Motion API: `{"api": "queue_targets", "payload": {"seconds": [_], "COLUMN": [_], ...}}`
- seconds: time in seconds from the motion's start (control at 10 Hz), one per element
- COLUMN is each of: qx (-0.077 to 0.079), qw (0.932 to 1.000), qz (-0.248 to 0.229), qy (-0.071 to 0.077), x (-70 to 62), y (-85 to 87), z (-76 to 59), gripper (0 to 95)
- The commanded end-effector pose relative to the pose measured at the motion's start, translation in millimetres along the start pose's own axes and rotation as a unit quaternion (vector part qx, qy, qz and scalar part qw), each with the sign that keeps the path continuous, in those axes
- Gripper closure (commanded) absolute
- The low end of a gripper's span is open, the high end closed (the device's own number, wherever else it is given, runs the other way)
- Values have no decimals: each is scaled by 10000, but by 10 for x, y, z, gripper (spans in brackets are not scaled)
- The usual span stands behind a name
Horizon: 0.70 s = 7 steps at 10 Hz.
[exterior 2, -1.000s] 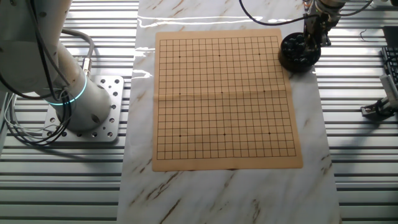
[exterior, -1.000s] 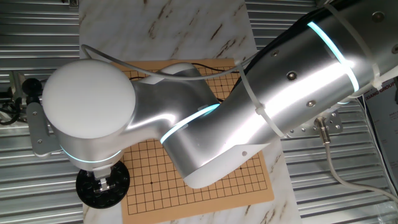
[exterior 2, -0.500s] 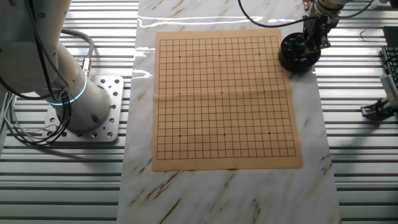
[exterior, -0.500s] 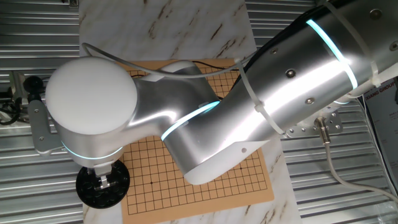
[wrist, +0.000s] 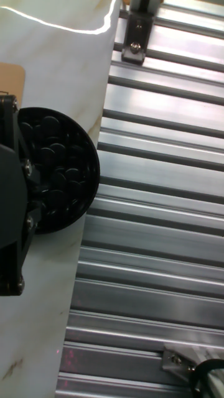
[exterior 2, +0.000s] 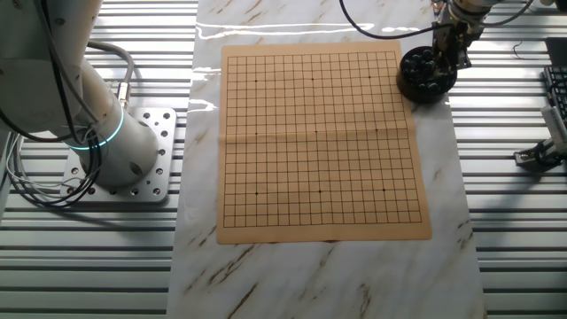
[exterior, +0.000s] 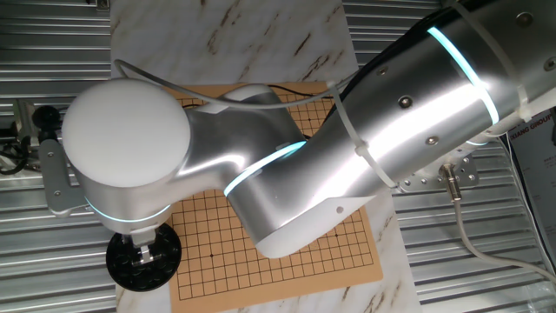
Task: Play the first move as black on the 3-4 point in the upper right corner of the Go board
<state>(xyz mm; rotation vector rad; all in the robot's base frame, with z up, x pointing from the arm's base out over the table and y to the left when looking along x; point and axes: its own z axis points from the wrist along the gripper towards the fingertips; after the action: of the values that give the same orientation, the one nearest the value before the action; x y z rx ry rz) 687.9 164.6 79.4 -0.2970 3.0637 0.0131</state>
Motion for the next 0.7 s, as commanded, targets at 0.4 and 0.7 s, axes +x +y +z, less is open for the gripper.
{"api": "queue_targets", "payload": {"seconds": [0.4, 0.7], "qx": [15, 111], "qw": [10000, 9998], "qz": [-15, -152], "qy": [20, 118], "x": [3, 3], "y": [1, 1], "z": [-2, -2], "gripper": [950, 950]}}
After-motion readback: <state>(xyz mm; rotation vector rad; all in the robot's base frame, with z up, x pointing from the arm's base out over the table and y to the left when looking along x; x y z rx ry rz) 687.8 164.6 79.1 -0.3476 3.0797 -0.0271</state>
